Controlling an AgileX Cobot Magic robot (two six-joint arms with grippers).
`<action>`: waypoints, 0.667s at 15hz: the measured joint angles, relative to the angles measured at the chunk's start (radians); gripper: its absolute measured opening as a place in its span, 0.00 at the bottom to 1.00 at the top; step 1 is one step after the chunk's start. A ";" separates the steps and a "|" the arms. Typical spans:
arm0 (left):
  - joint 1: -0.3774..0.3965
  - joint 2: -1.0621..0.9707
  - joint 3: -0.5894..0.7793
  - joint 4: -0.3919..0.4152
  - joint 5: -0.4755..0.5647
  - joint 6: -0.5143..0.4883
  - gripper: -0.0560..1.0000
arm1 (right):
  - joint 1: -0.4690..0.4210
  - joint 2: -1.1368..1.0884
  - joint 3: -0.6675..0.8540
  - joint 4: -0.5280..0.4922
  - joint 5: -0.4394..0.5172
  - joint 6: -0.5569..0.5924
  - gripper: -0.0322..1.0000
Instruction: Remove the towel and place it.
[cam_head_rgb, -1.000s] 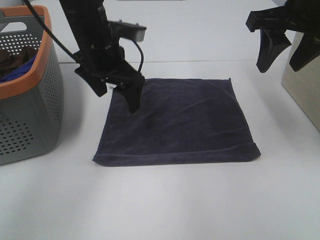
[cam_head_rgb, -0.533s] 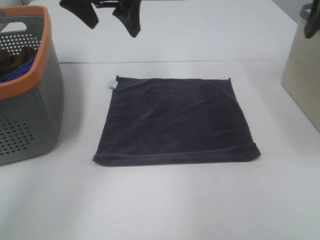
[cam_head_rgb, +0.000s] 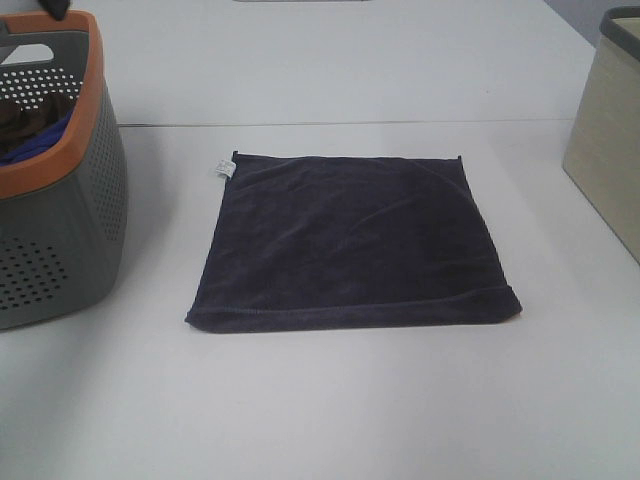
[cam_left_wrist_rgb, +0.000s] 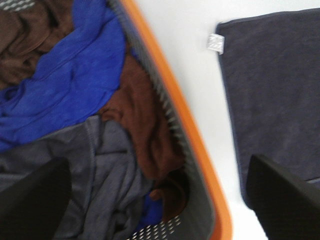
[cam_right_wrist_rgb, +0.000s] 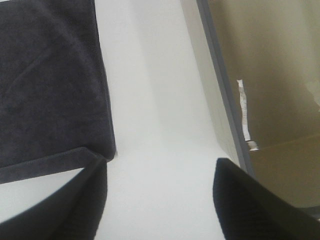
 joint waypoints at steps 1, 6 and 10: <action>0.035 -0.051 0.059 0.004 0.000 0.000 0.89 | 0.000 -0.010 0.000 0.001 0.000 -0.015 0.58; 0.087 -0.306 0.341 0.052 0.000 0.000 0.89 | 0.000 -0.114 0.105 0.001 0.001 -0.071 0.81; 0.087 -0.505 0.499 0.086 0.001 -0.027 0.89 | 0.000 -0.251 0.228 0.001 0.001 -0.108 0.83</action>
